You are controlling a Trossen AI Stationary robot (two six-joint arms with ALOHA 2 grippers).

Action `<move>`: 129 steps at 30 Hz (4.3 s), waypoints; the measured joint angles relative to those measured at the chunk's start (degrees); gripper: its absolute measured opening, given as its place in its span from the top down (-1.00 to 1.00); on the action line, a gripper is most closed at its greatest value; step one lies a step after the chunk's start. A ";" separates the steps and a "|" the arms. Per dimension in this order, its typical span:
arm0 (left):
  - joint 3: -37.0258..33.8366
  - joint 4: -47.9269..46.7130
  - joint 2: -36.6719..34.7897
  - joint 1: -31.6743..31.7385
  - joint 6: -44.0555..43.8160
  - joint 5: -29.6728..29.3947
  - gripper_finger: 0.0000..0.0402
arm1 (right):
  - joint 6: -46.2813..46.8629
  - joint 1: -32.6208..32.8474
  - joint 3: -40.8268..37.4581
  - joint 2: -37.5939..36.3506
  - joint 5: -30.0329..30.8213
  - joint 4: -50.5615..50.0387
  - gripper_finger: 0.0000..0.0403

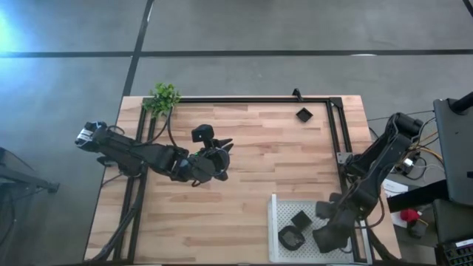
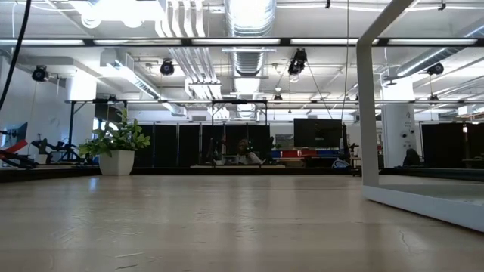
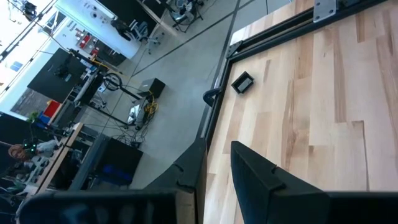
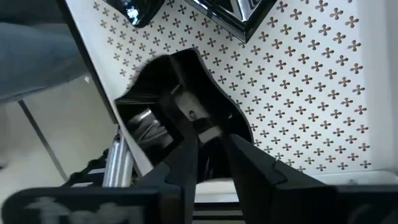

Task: Pick & Place Mini shaped plates
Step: Stack the distorted square plate on top of the other distorted square plate on the shelf, then stack the square plate into the top square plate on the shelf

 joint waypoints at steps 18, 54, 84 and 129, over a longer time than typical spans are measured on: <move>0.00 -0.01 0.00 0.00 -0.15 0.02 0.64 | 8.24 -0.40 0.02 -14.20 16.33 -0.46 0.65; 0.00 0.00 0.01 0.00 -3.24 0.04 0.64 | -14.52 -55.47 -0.07 -21.48 35.07 -6.70 0.74; 0.00 0.90 0.01 0.00 -3.60 0.03 0.64 | -41.35 -94.37 -0.22 2.58 20.61 -0.33 0.46; 0.00 0.90 0.02 0.48 -7.96 0.02 0.64 | -58.47 -102.02 0.95 18.53 23.19 13.57 0.55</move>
